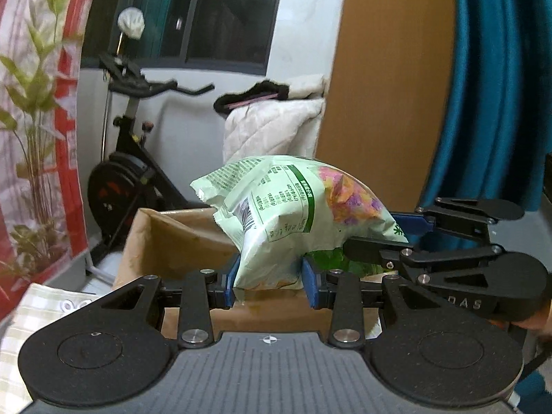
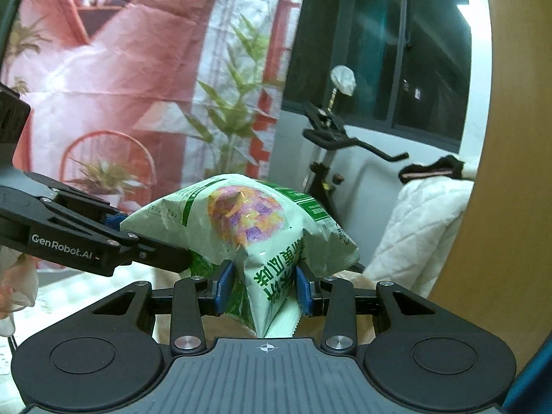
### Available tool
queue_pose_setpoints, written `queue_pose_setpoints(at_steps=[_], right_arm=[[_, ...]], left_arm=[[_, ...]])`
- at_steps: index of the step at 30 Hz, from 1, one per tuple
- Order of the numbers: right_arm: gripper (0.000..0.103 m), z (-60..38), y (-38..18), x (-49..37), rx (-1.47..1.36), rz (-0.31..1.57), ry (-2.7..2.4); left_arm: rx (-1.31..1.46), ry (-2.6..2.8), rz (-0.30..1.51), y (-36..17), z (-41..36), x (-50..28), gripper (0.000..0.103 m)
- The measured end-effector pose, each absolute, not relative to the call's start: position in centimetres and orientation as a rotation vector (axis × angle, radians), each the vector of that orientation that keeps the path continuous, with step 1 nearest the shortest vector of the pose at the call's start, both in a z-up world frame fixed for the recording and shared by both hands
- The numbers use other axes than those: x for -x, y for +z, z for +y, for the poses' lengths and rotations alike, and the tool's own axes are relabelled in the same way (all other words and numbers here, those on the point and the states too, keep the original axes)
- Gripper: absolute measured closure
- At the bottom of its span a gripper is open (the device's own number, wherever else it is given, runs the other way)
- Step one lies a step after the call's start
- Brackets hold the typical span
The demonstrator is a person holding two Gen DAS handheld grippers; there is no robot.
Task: Organize snacks
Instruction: 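Carry the green bag over the lined box and open both tools, then move both tools back down to the yellow snack bag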
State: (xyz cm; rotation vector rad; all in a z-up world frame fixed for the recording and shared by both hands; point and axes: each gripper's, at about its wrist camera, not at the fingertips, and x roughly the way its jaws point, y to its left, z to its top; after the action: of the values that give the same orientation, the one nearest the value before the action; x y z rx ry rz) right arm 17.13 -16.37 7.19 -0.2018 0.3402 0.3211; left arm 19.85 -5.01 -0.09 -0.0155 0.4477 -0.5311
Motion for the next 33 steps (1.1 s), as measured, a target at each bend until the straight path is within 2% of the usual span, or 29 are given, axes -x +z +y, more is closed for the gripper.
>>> queue_pose_setpoints(at_steps=[7, 9, 10, 11, 13, 14, 25, 33], right_arm=[[0.068, -17.7, 3.2, -21.6, 0.158, 0.443, 0.29], [0.066, -17.9, 2.1, -22.4, 0.139, 0.473, 0.277], [0.062, -17.9, 1.6, -22.5, 0.127, 0.487, 0.262], [0.06, -18.0, 1.1, -22.5, 0.115, 0.495, 0.246], [0.051, -18.5, 0.5, -21.9, 0.1, 0.486, 0.236], [0.05, -18.7, 0.3, -21.4, 0.094, 0.481, 0.235], [0.05, -21.0, -0.9, -14.5, 0.031, 0.414, 0.258], [0.05, -22.9, -4.0, -10.4, 0.038, 0.498, 0.232]], left_arm=[[0.002, -0.506, 0.549, -2.8, -7.0, -23.8, 0.063], [-0.002, -0.496, 0.573, -3.7, -7.3, -24.6, 0.059], [-0.003, -0.484, 0.583, -4.0, -7.4, -24.9, 0.05], [0.0, -0.471, 0.591, -4.3, -7.2, -24.8, 0.046], [0.025, -0.475, 0.594, -4.2, -6.5, -24.6, 0.046], [0.037, -0.488, 0.591, -4.3, -6.0, -24.3, 0.046], [0.004, -0.495, 0.487, -3.2, -4.2, -17.5, 0.046], [0.052, -0.561, 0.557, -6.5, -5.7, -15.2, 0.046]])
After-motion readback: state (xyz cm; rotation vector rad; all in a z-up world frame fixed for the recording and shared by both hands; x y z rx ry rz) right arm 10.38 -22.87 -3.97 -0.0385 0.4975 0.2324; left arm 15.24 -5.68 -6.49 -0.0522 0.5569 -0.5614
